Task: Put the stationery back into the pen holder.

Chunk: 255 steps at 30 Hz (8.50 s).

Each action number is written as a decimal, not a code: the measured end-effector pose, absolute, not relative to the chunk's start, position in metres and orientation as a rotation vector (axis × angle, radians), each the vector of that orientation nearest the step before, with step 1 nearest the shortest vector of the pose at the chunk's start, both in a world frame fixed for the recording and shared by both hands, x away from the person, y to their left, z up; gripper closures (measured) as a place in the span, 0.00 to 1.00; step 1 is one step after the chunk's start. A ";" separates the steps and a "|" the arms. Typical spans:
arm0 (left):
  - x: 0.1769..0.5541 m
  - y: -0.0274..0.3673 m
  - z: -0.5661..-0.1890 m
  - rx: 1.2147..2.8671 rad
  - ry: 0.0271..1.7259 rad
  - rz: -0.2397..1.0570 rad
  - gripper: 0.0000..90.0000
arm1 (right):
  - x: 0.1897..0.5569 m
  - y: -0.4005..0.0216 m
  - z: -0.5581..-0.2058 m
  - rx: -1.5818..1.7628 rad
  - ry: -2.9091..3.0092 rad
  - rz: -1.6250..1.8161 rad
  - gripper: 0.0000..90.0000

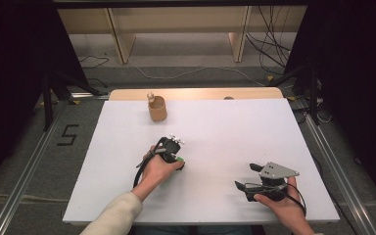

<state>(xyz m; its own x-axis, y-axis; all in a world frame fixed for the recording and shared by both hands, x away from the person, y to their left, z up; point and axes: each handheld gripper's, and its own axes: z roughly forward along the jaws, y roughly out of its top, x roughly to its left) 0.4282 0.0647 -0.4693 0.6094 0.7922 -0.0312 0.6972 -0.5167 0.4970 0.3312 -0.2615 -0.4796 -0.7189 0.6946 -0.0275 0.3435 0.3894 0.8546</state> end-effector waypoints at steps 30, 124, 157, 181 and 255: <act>0.426 0.060 -0.470 2.391 1.206 0.310 0.73 | 0.331 -0.261 -0.480 0.898 2.273 1.265 0.19; 0.414 0.100 -0.434 1.877 0.950 0.601 0.74 | 0.331 -0.267 -0.476 0.911 2.253 1.272 0.19; 0.425 0.121 -0.422 1.757 0.989 0.730 0.74 | 0.332 -0.268 -0.478 0.916 2.250 1.276 0.19; 0.438 0.131 -0.422 1.711 0.963 0.752 0.74 | 0.332 -0.267 -0.478 0.926 2.250 1.278 0.19; 0.523 0.147 -0.404 1.637 0.982 0.740 0.74 | 0.332 -0.267 -0.479 0.925 2.250 1.277 0.19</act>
